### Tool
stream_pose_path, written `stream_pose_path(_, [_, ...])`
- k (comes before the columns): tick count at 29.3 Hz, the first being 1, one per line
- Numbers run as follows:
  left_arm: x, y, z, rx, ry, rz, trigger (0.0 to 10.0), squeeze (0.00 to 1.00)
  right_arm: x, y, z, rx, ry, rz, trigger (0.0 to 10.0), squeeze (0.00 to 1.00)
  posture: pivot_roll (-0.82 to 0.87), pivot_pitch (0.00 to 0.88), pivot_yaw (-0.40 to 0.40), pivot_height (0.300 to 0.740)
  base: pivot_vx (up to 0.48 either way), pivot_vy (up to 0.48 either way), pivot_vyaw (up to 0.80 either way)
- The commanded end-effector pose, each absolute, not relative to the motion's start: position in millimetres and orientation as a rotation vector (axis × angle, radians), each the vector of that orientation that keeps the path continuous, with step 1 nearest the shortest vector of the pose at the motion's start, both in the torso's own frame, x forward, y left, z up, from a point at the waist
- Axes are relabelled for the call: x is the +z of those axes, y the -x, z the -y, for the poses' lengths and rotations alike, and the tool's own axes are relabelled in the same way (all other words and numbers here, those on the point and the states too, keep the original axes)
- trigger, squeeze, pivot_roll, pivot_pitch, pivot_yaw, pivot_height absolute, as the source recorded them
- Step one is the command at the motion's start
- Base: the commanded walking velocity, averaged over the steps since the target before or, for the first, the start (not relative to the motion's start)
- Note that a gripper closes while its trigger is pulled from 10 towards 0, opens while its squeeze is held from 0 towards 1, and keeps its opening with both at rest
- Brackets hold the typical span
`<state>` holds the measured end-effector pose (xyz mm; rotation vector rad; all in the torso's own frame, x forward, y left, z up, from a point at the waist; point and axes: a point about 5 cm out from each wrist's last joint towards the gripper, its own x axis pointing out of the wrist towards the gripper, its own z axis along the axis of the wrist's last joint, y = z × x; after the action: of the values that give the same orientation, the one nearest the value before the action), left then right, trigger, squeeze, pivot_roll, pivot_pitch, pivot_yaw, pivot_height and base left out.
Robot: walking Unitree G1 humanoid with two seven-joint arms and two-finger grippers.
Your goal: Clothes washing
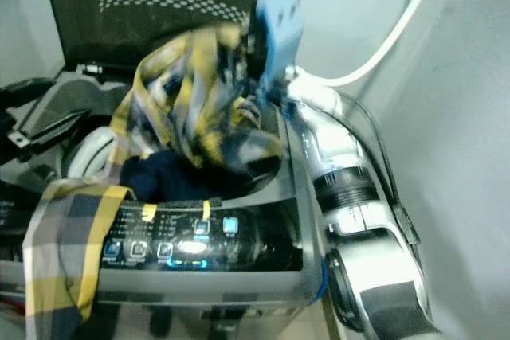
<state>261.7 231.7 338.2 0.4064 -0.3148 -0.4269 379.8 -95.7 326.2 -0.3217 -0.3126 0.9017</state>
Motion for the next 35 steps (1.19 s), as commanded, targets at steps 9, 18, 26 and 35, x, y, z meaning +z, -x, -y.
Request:
stream_pose_path(9, [335.1,-255.7,-227.9,-0.544,-0.400,0.241,10.0,0.00,304.8,-349.1,92.8,1.212,0.406,0.234,10.0,1.00,0.09,0.103,-0.005,0.740,0.000,0.000,0.00])
stream_pose_path(18, [338.0,-247.5,-225.3,-0.625,-0.364,0.234,10.0,0.00,301.3,-350.0,104.2,1.131,0.377,0.239,10.0,0.00,0.09,0.103,-0.005,0.740,0.000,0.000,0.00])
stream_pose_path(26, [354.4,-249.2,-229.1,-0.571,-0.314,0.326,10.0,0.00,331.3,-359.6,112.5,0.946,0.182,0.405,10.0,0.00,0.09,0.107,-0.004,0.740,0.000,0.000,0.00])
stream_pose_path(35, [356.2,-253.0,-234.1,-0.523,-0.311,0.327,10.0,0.00,336.6,-354.6,112.0,0.995,0.097,0.408,10.0,1.00,0.08,0.114,-0.007,0.740,0.000,0.000,0.00])
